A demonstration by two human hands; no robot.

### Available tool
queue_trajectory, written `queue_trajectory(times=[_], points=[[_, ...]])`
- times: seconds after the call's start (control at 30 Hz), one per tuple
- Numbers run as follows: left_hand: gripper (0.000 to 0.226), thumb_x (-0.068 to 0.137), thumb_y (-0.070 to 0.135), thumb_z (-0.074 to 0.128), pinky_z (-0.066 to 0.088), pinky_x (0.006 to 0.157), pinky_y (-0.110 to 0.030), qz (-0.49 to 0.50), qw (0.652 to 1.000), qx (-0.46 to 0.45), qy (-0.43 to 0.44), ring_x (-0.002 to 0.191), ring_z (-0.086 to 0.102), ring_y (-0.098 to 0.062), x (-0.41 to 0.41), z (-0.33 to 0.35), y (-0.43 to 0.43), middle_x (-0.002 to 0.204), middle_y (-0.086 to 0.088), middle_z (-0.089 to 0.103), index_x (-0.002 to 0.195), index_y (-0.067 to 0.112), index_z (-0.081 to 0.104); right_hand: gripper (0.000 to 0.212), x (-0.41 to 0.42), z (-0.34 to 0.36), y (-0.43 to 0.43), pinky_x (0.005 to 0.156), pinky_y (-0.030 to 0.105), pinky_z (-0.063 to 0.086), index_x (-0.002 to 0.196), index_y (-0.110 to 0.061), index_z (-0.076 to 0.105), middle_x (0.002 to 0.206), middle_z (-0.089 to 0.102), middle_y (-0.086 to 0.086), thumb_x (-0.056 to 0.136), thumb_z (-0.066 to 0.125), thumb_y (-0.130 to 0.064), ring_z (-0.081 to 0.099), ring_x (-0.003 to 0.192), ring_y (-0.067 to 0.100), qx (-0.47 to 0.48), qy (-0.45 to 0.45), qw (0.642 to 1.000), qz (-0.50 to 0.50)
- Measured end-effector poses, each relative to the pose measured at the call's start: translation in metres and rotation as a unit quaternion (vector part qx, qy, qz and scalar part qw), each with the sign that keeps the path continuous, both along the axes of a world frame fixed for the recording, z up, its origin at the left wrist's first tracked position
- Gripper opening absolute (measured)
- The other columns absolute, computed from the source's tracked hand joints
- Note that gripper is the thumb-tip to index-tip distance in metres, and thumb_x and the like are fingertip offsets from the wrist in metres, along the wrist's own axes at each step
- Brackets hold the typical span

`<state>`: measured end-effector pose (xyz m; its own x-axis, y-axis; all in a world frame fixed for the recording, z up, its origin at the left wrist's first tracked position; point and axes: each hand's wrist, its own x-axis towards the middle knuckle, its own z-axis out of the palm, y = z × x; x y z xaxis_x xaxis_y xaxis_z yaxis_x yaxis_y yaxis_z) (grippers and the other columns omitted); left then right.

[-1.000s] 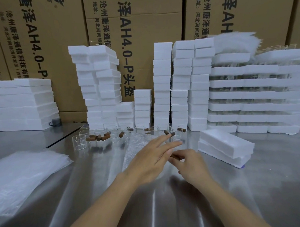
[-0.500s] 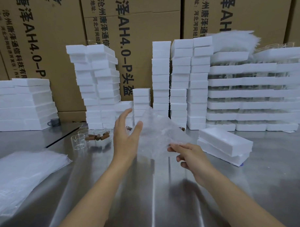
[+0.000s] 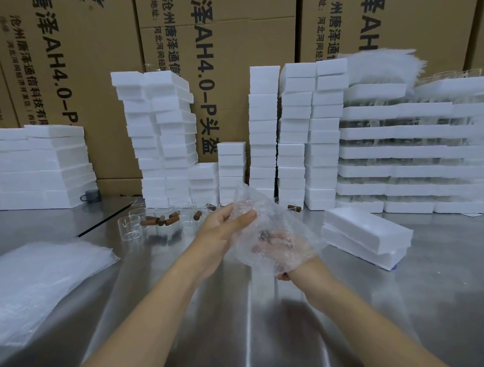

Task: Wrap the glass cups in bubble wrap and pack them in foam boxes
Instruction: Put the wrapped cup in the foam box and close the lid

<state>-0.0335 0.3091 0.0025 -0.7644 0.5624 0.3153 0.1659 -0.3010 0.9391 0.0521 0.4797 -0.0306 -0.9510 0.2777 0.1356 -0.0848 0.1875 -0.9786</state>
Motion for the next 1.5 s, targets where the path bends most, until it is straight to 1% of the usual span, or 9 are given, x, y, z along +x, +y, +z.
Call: queue_trajectory(times=[0.13,0.23,0.37,0.6,0.87,1.0,1.17,1.37,1.5], points=[[0.055,0.086,0.032,0.086,0.052,0.115,-0.047,0.001,1.0,-0.024,0.013,0.124,0.073,-0.028,0.014,-0.003,0.014,0.129,-0.01,0.077,0.134,0.011,0.07,0.031,-0.001,-0.018,0.004,0.093,0.038,0.056,0.131,-0.013,0.066,0.118,0.07,0.006,0.1,0.069,-0.016,0.064,0.101,0.018,0.009,-0.043,0.999,-0.026],[0.077,0.073,0.043,0.092,0.052,0.115,-0.053,0.014,0.999,-0.036,0.008,0.121,0.074,-0.03,0.025,-0.008,0.029,0.128,-0.01,0.078,0.138,0.01,0.067,0.017,-0.002,-0.019,0.004,0.082,0.028,0.052,0.118,-0.022,0.069,0.105,0.07,-0.008,0.102,0.066,-0.02,0.06,0.092,0.011,-0.045,-0.016,0.998,-0.033],[0.085,0.068,0.051,0.092,0.054,0.112,-0.055,0.036,0.999,-0.038,0.01,0.119,0.075,-0.03,0.029,-0.012,0.036,0.127,-0.009,0.078,0.14,0.013,0.067,0.025,-0.003,-0.02,0.005,0.082,0.03,0.049,0.123,-0.018,0.069,0.112,0.073,0.005,0.099,0.07,-0.024,0.058,0.092,0.017,-0.06,-0.026,0.997,-0.04],[0.073,0.086,0.057,0.085,0.051,0.113,-0.057,0.046,0.998,-0.045,-0.017,0.118,0.074,-0.038,0.032,-0.014,0.037,0.121,-0.019,0.078,0.128,0.0,0.069,0.034,-0.012,-0.03,0.01,0.071,0.014,0.047,0.138,-0.012,0.061,0.112,0.065,-0.002,0.106,0.061,-0.02,0.056,0.085,0.005,-0.028,-0.041,0.998,-0.046],[0.065,0.083,0.058,0.081,0.059,0.105,-0.047,0.02,0.995,-0.023,-0.094,0.115,0.077,-0.029,0.037,-0.016,0.043,0.122,-0.011,0.08,0.13,0.015,0.073,0.044,-0.011,-0.032,0.01,0.103,0.04,0.046,0.143,-0.01,0.058,0.14,0.062,0.012,0.101,0.069,-0.022,0.058,0.122,0.025,-0.057,-0.073,0.995,-0.049],[0.059,0.084,0.041,0.085,0.049,0.115,-0.05,-0.032,0.996,-0.052,-0.057,0.126,0.07,-0.032,0.019,-0.009,0.032,0.132,-0.011,0.075,0.136,0.017,0.07,0.034,-0.008,-0.026,0.012,0.084,0.033,0.044,0.133,-0.002,0.064,0.113,0.065,0.012,0.1,0.065,-0.01,0.053,0.097,0.021,-0.071,-0.077,0.993,-0.055],[0.075,0.074,0.039,0.09,0.031,0.126,-0.059,-0.038,0.99,-0.138,0.018,0.134,0.065,-0.023,0.003,-0.013,0.015,0.137,0.0,0.074,0.144,0.026,0.065,0.033,0.004,-0.009,0.015,0.092,0.032,0.052,0.13,-0.014,0.068,0.12,0.072,0.003,0.098,0.073,-0.02,0.065,0.111,0.018,-0.037,-0.043,0.998,0.002],[0.071,0.078,0.025,0.093,0.046,0.12,-0.054,-0.051,0.997,-0.061,-0.004,0.129,0.069,-0.03,0.013,-0.012,0.021,0.136,-0.011,0.074,0.143,0.014,0.065,0.053,0.014,-0.001,0.01,0.089,0.035,0.045,0.141,-0.02,0.058,0.118,0.066,0.007,0.088,0.059,-0.02,0.052,0.101,0.018,0.002,-0.04,0.998,0.05],[0.085,0.064,0.04,0.102,0.051,0.114,-0.053,-0.038,0.999,-0.024,-0.02,0.126,0.07,-0.036,0.02,-0.015,0.029,0.133,-0.016,0.074,0.138,0.011,0.07,0.034,0.012,-0.004,0.01,0.091,0.038,0.047,0.14,-0.008,0.059,0.127,0.066,0.019,0.106,0.051,-0.01,0.055,0.106,0.023,-0.054,-0.039,0.998,0.005]])
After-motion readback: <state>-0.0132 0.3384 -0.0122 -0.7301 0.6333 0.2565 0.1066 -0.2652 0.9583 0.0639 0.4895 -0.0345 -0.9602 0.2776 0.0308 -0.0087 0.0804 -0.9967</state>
